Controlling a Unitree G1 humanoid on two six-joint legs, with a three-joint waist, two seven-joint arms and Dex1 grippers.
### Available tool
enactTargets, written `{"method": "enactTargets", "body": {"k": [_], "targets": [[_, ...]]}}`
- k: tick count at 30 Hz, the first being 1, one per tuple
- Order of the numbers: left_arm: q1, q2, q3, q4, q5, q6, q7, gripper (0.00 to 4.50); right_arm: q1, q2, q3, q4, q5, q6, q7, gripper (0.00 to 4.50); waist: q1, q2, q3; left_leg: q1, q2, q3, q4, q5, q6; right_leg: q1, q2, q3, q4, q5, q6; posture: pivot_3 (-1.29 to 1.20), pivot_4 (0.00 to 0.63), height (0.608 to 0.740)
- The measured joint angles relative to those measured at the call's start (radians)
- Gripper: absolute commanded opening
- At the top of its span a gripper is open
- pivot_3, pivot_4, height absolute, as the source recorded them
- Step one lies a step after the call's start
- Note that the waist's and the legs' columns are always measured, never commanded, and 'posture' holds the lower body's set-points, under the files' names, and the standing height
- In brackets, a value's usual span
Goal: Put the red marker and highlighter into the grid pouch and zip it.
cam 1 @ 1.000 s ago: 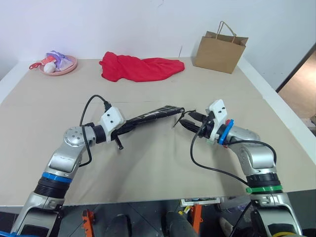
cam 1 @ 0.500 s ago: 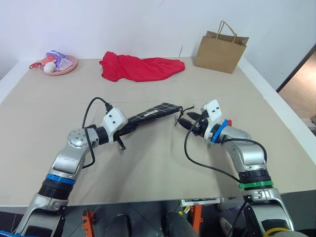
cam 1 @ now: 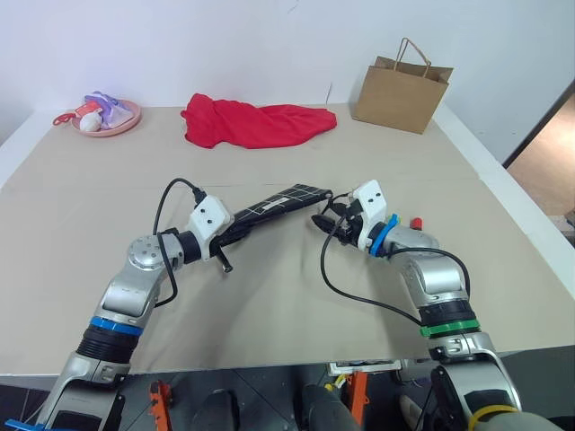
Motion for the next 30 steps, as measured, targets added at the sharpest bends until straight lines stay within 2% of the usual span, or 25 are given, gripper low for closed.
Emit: {"method": "enactTargets", "body": {"k": [1, 3, 6, 7, 20, 23, 25, 26, 27, 28, 30], "targets": [[0.0, 0.0, 0.0, 0.0, 0.0, 0.002, 0.0, 0.0, -0.003, 0.0, 0.004, 0.005, -0.008, -0.008, -0.001, 2.25, 0.0, 0.0, 0.0, 0.0, 0.0, 0.0, 0.0, 0.0, 0.0, 0.0, 0.0, 0.0, 0.0, 0.0, 0.0, 0.0, 0.15, 0.74], [0.0, -0.001, 0.0, 0.0, -0.001, 0.009, 0.0, 0.0, -0.005, 0.0, 0.018, 0.018, -0.024, -0.024, 0.001, 1.66, 0.0, 0.0, 0.0, 0.0, 0.0, 0.0, 0.0, 0.0, 0.0, 0.0, 0.0, 0.0, 0.0, 0.0, 0.0, 0.0, 0.15, 0.74], [0.0, -0.001, 0.0, 0.0, -0.002, 0.012, 0.001, 0.0, -0.005, 0.0, 0.027, 0.023, -0.029, -0.044, 0.023, 0.29, 0.0, 0.0, 0.0, 0.0, 0.0, 0.0, 0.0, 0.0, 0.0, 0.0, 0.0, 0.0, 0.0, 0.0, 0.0, 0.0, 0.15, 0.74], [0.001, -0.001, 0.0, -0.001, -0.002, 0.012, 0.001, 0.0, -0.005, 0.0, 0.028, 0.023, -0.029, -0.048, 0.029, 0.06, 0.0, 0.0, 0.0, 0.0, 0.0, 0.0, 0.0, 0.0, 0.0, 0.0, 0.0, 0.0, 0.0, 0.0, 0.0, 0.0, 0.15, 0.74], [0.001, -0.007, 0.0, -0.001, -0.003, 0.018, 0.008, 0.0, -0.006, 0.003, 0.063, 0.032, -0.083, -0.064, 0.042, 0.06, 0.0, 0.0, 0.0, 0.0, 0.0, 0.0, 0.0, 0.0, 0.0, 0.0, 0.0, 0.0, 0.0, 0.0, 0.0, 0.0, 0.15, 0.74], [0.001, -0.007, 0.0, -0.001, -0.002, 0.019, 0.008, 0.0, -0.001, 0.0, 0.061, 0.012, -0.064, -0.029, 0.07, 1.01, 0.0, 0.0, 0.0, 0.0, 0.0, 0.0, 0.0, 0.0, 0.0, 0.0, 0.0, 0.0, 0.0, 0.0, 0.0, 0.0, 0.15, 0.74], [0.0, -0.007, 0.001, -0.002, -0.002, 0.02, 0.009, 0.0, 0.039, -0.016, 0.058, -0.097, -0.003, 0.052, 0.129, 1.9, 0.0, 0.0, 0.0, 0.0, 0.0, -0.001, 0.0, 0.0, 0.0, 0.0, 0.0, 0.0, 0.0, 0.0, -0.001, 0.0, 0.15, 0.74], [0.0, -0.007, 0.001, -0.002, -0.002, 0.02, 0.009, 0.0, 0.04, -0.017, 0.058, -0.103, -0.001, 0.056, 0.131, 1.9, 0.0, 0.0, 0.0, 0.0, 0.0, -0.001, 0.0, 0.0, 0.0, 0.0, 0.0, 0.0, 0.0, 0.0, -0.001, 0.0, 0.15, 0.74], [-0.001, -0.008, 0.001, -0.002, -0.002, 0.02, 0.009, 0.0, 0.05, -0.024, 0.05, -0.141, 0.021, 0.093, 0.133, 2.4, 0.0, 0.0, 0.0, 0.0, 0.0, -0.001, 0.0, 0.0, 0.0, 0.0, 0.0, 0.0, 0.0, 0.0, 0.0, 0.0, 0.15, 0.74], [-0.001, -0.007, 0.001, -0.002, -0.002, 0.02, 0.009, 0.0, 0.057, -0.032, 0.042, -0.164, 0.036, 0.112, 0.136, 2.67, 0.001, 0.0, 0.0, 0.0, 0.0, -0.001, 0.0, 0.0, 0.0, 0.0, 0.0, 0.0, 0.0, 0.0, 0.0, 0.0, 0.15, 0.74], [-0.001, -0.005, 0.002, -0.003, -0.002, 0.022, 0.009, 0.0, 0.085, -0.057, 0.003, -0.234, 0.099, 0.178, 0.163, 2.67, 0.001, 0.0, 0.0, 0.0, 0.0, -0.001, 0.0, 0.0, 0.0, 0.0, 0.0, 0.0, 0.0, 0.0, 0.0, 0.0, 0.15, 0.74]]}}
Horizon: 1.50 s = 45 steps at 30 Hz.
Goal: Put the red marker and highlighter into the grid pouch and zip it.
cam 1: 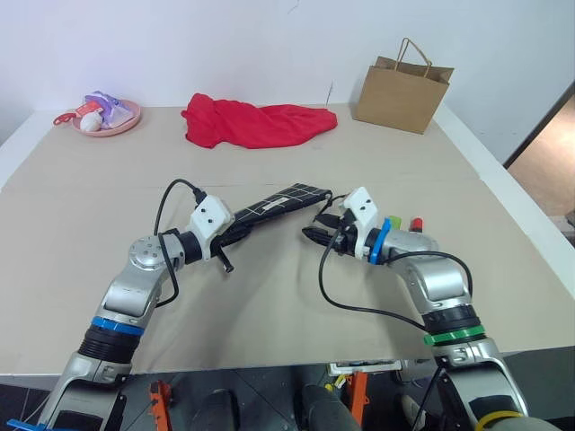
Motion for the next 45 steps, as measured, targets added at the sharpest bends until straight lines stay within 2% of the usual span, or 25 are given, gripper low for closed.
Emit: {"method": "enactTargets", "body": {"k": [4, 10, 19, 22, 24, 25, 26, 27, 38, 45], "targets": [[0.0, 0.0, 0.0, 0.0, 0.0, 0.009, 0.0, 0.0, 0.016, -0.015, -0.017, -0.034, 0.024, 0.031, -0.003, 2.67, -0.003, 0.0, 0.0, 0.0, 0.0, 0.0, 0.0, 0.0, 0.0, 0.0, 0.0, 0.0, 0.0, 0.0, 0.001, 0.0, 0.15, 0.74], [-0.01, -0.005, 0.001, 0.0, 0.0, 0.011, -0.003, 0.0, -0.078, 0.049, -0.017, 0.169, -0.043, 0.018, -0.141, 2.67, -0.003, 0.0, 0.0, 0.001, 0.0, 0.0, 0.0, 0.001, -0.001, 0.0, 0.001, 0.0, 0.0, 0.001, 0.002, 0.0, 0.15, 0.74], [-0.017, -0.009, 0.001, 0.001, 0.0, 0.011, -0.004, 0.0, -0.211, 0.11, -0.026, 0.412, -0.069, -0.069, -0.213, 2.67, -0.003, 0.0, 0.0, 0.0, 0.0, 0.001, 0.0, 0.0, -0.001, 0.0, 0.0, 0.001, 0.0, 0.001, 0.0, 0.0, 0.15, 0.74], [-0.016, -0.009, 0.001, 0.001, 0.0, 0.011, -0.004, 0.0, -0.22, 0.111, -0.031, 0.434, -0.071, -0.092, -0.208, 1.89, -0.003, 0.0, 0.0, 0.0, 0.0, 0.0, 0.0, 0.0, -0.001, 0.0, 0.0, 0.001, 0.0, 0.001, 0.0, 0.0, 0.15, 0.74], [-0.016, -0.009, 0.001, 0.001, 0.0, 0.011, -0.004, 0.0, -0.22, 0.111, -0.031, 0.434, -0.071, -0.101, -0.196, 0.98, -0.003, 0.0, 0.0, 0.0, 0.0, 0.0, 0.0, 0.0, -0.001, 0.0, 0.0, 0.001, 0.0, 0.001, 0.0, 0.0, 0.15, 0.74], [-0.016, -0.009, 0.001, 0.001, 0.0, 0.011, -0.004, 0.0, -0.22, 0.111, -0.031, 0.434, -0.071, -0.105, -0.185, 0.72, -0.003, 0.0, 0.0, 0.0, 0.0, 0.0, 0.0, 0.0, -0.001, 0.0, 0.0, 0.001, 0.0, 0.001, 0.0, 0.0, 0.15, 0.74], [-0.016, -0.009, 0.001, 0.001, 0.0, 0.011, -0.004, 0.0, -0.22, 0.111, -0.031, 0.433, -0.071, -0.107, -0.18, 0.18, -0.003, 0.0, 0.0, 0.0, 0.0, 0.0, 0.0, 0.0, -0.001, 0.0, 0.0, 0.001, 0.0, 0.001, 0.0, 0.0, 0.15, 0.74], [-0.016, -0.008, 0.001, 0.001, 0.0, 0.011, -0.005, 0.0, -0.22, 0.111, -0.031, 0.43, -0.07, -0.108, -0.173, 0.08, -0.003, 0.0, 0.0, 0.0, 0.0, 0.0, 0.0, 0.0, -0.001, 0.0, 0.0, 0.001, 0.0, 0.001, 0.0, 0.0, 0.15, 0.74], [-0.017, -0.007, 0.001, 0.001, 0.0, 0.011, -0.01, 0.0, -0.186, 0.12, 0.03, 0.345, -0.095, -0.111, -0.114, 0.08, -0.004, 0.0, 0.0, 0.0, 0.0, 0.0, 0.0, 0.0, -0.001, 0.0, 0.0, 0.001, 0.0, 0.001, 0.0, 0.0, 0.15, 0.74], [-0.017, -0.009, 0.001, 0.004, 0.003, 0.011, -0.01, 0.0, -0.186, 0.197, 0.102, 0.345, -0.123, -0.117, -0.096, 0.08, -0.004, 0.0, 0.0, 0.0, 0.0, 0.0, 0.0, 0.0, -0.001, 0.0, 0.0, 0.0, 0.0, 0.001, 0.0, 0.0, 0.15, 0.74]]}}
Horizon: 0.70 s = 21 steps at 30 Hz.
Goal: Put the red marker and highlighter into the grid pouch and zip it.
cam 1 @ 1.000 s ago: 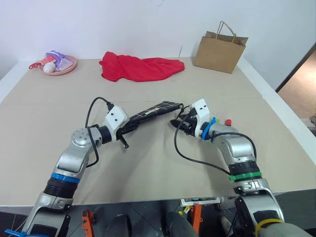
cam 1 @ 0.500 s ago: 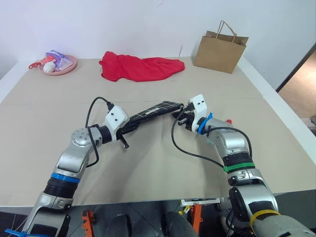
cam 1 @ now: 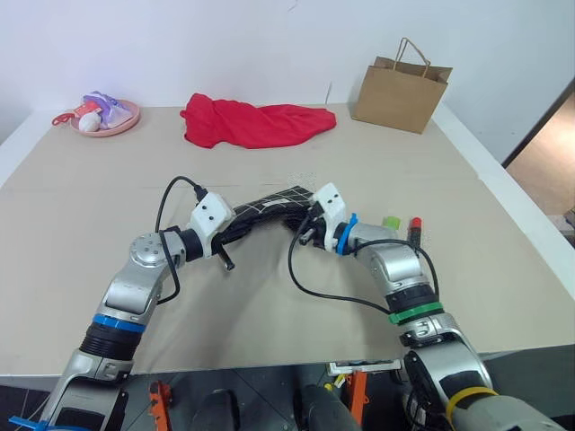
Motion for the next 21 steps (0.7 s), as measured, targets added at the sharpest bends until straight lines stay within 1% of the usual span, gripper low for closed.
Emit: {"method": "enactTargets", "body": {"k": [5, 8, 11, 19, 21], "targets": [[0.0, -0.001, 0.002, 0.0, 0.0, 0.0, 0.0, 0.0, -0.012, 0.007, 0.002, 0.002, -0.005, -0.002, 0.01, 0.08, 0.0, 0.0, 0.0, 0.0, 0.0, 0.0, 0.0, 0.0, 0.0, 0.0, 0.0, 0.0, 0.0, 0.0, 0.0, 0.0, 0.15, 0.74], [0.0, -0.004, 0.003, 0.0, 0.0, 0.0, 0.0, 0.0, -0.012, 0.007, 0.017, -0.02, 0.0, 0.003, 0.055, 0.08, 0.0, 0.0, 0.0, 0.0, 0.0, 0.0, 0.0, 0.0, 0.0, 0.0, 0.0, 0.0, 0.0, 0.0, 0.0, 0.0, 0.15, 0.74], [-0.001, -0.012, 0.003, 0.0, 0.0, 0.0, -0.001, 0.0, -0.007, 0.022, 0.041, -0.123, 0.042, 0.038, 0.13, 0.08, 0.0, 0.0, 0.0, 0.0, 0.0, -0.002, 0.0, 0.0, 0.0, 0.0, 0.001, -0.001, 0.0, 0.0, 0.0, 0.0, 0.15, 0.74], [-0.002, -0.012, 0.004, 0.002, 0.001, 0.0, -0.002, 0.0, -0.006, 0.034, 0.057, -0.142, 0.044, 0.065, 0.136, 0.08, 0.001, 0.0, 0.0, -0.001, 0.0, -0.002, 0.001, 0.0, 0.0, 0.0, 0.0, -0.001, 0.0, 0.0, 0.0, 0.0, 0.15, 0.74], [-0.002, -0.013, 0.004, 0.003, 0.002, 0.0, -0.001, 0.0, -0.006, 0.036, 0.061, -0.14, 0.036, 0.063, 0.125, 0.69, 0.001, 0.0, 0.0, -0.001, 0.0, -0.002, 0.001, 0.0, 0.0, 0.0, 0.0, -0.002, 0.0, 0.0, 0.0, 0.0, 0.15, 0.74]]}}
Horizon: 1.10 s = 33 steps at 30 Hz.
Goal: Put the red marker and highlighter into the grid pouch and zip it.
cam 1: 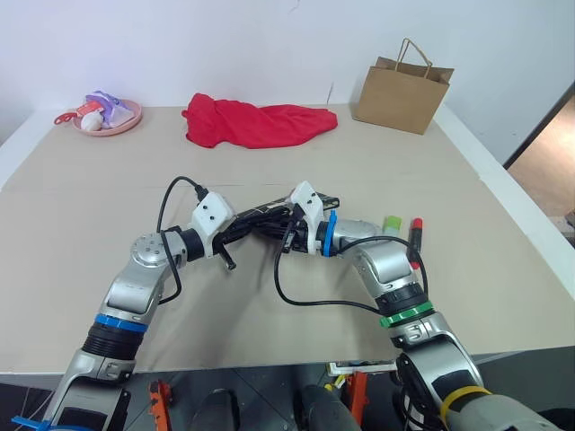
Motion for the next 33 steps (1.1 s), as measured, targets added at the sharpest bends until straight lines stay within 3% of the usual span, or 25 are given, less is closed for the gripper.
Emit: {"method": "enactTargets", "body": {"k": [2, 9, 12, 15, 16, 22, 26, 29, 33], "targets": [[-0.001, -0.004, -0.001, 0.0, 0.0, 0.0, 0.0, 0.0, 0.0, -0.005, 0.002, 0.008, -0.007, 0.0, -0.006, 1.25, 0.0, 0.0, 0.0, 0.0, 0.0, 0.0, 0.0, 0.0, 0.0, 0.0, 0.0, 0.0, 0.0, 0.0, 0.0, 0.0, 0.15, 0.74], [-0.002, -0.008, -0.002, -0.001, -0.001, -0.003, 0.0, 0.0, 0.157, -0.156, 0.021, -0.23, 0.044, 0.087, 0.1, 4.3, 0.005, 0.0, 0.0, -0.001, -0.001, 0.0, 0.0, 0.0, 0.0, 0.0, -0.001, 0.0, 0.0, -0.001, 0.0, 0.0, 0.15, 0.74], [0.005, -0.012, 0.004, -0.006, -0.02, -0.005, -0.011, 0.0, 0.329, -0.288, -0.046, -0.49, 0.187, 0.199, 0.167, 4.3, 0.012, 0.0, 0.0, -0.002, -0.002, -0.002, 0.0, -0.001, -0.001, 0.0, -0.002, -0.001, -0.001, -0.002, 0.0, 0.0, 0.15, 0.74], [0.012, -0.014, 0.009, -0.014, -0.041, -0.006, -0.028, 0.0, 0.411, -0.366, -0.155, -0.65, 0.295, 0.26, 0.182, 4.3, 0.01, 0.0, 0.0, -0.001, -0.002, -0.002, 0.0, -0.001, -0.001, 0.0, -0.001, -0.001, -0.001, -0.004, 0.005, 0.0, 0.15, 0.74], [0.029, -0.008, 0.014, -0.028, -0.075, -0.009, -0.068, 0.0, 0.46, -0.413, -0.29, -0.735, 0.365, 0.293, 0.151, 4.3, 0.01, -0.001, 0.001, 0.0, -0.001, -0.003, 0.0, -0.001, -0.001, 0.001, -0.001, -0.002, 0.0, -0.004, 0.004, 0.0, 0.15, 0.74], [0.08, 0.044, 0.039, -0.033, -0.134, -0.02, -0.166, 0.0, 0.529, -0.556, -0.568, -0.709, 0.326, 0.339, -0.007, 4.3, 0.009, -0.001, 0.001, 0.002, -0.002, -0.003, 0.001, 0.0, -0.002, 0.003, 0.0, -0.001, 0.0, -0.003, 0.004, 0.0, 0.15, 0.74], [0.087, 0.065, 0.048, -0.032, -0.143, -0.031, -0.209, 0.0, 0.528, -0.563, -0.607, -0.6, 0.254, 0.386, -0.15, 4.3, 0.007, -0.001, 0.001, 0.002, -0.002, -0.003, 0.001, 0.0, -0.001, 0.003, 0.0, 0.0, 0.0, -0.002, 0.004, 0.0, 0.15, 0.74], [0.1, 0.071, 0.048, -0.021, -0.146, -0.062, -0.244, 0.0, 0.513, -0.495, -0.615, -0.481, 0.193, 0.415, -0.318, 4.3, 0.006, -0.001, 0.001, 0.002, -0.002, -0.002, 0.0, 0.0, -0.001, 0.002, 0.0, 0.002, 0.0, -0.003, 0.004, 0.0, 0.15, 0.74], [0.103, 0.07, 0.042, -0.022, -0.146, -0.069, -0.255, 0.0, 0.491, -0.457, -0.614, -0.456, 0.188, 0.425, -0.376, 4.3, 0.003, 0.0, 0.001, 0.001, -0.002, -0.003, 0.0, 0.0, -0.001, 0.002, 0.0, 0.001, 0.0, -0.003, 0.005, 0.0, 0.15, 0.74]]}}
